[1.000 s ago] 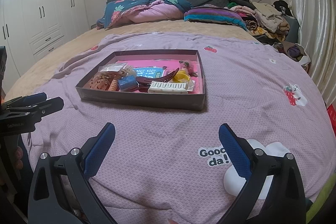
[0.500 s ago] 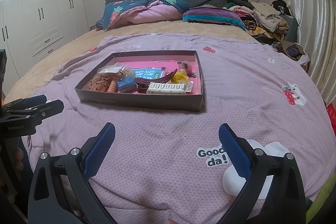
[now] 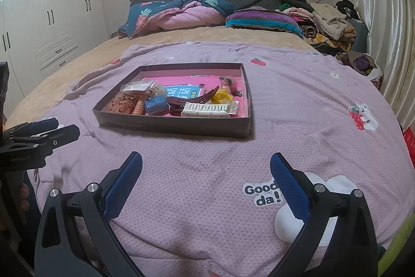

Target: Organize jewelry

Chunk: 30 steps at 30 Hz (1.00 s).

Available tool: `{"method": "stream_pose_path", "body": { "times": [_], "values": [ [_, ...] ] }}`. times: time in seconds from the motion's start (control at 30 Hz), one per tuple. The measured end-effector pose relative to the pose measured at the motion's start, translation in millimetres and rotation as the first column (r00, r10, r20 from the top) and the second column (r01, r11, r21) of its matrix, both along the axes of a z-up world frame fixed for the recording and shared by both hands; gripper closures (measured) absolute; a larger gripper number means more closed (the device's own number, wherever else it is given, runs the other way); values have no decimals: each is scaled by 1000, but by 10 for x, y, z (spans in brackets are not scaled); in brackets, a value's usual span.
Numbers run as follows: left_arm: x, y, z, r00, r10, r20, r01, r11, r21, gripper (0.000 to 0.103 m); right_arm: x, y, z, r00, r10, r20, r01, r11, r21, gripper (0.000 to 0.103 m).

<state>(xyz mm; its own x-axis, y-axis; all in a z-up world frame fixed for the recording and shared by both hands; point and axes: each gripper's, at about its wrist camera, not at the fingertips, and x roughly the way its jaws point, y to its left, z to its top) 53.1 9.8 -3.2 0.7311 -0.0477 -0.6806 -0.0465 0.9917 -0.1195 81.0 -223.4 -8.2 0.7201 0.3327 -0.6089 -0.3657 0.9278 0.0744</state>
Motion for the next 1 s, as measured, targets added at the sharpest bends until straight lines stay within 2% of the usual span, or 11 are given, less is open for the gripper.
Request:
{"method": "stream_pose_path", "body": {
  "times": [0.8,1.0],
  "values": [
    [4,-27,-14,999,-32,2,32,999,-41,9,-2,10,-4,1000,-1,3,1,1000,-3,5],
    [77,15,-70,999,18,-39,-20,998,-52,9,10,-1,-20,1000,-3,4,3,1000,-9,5]
  ]
}}
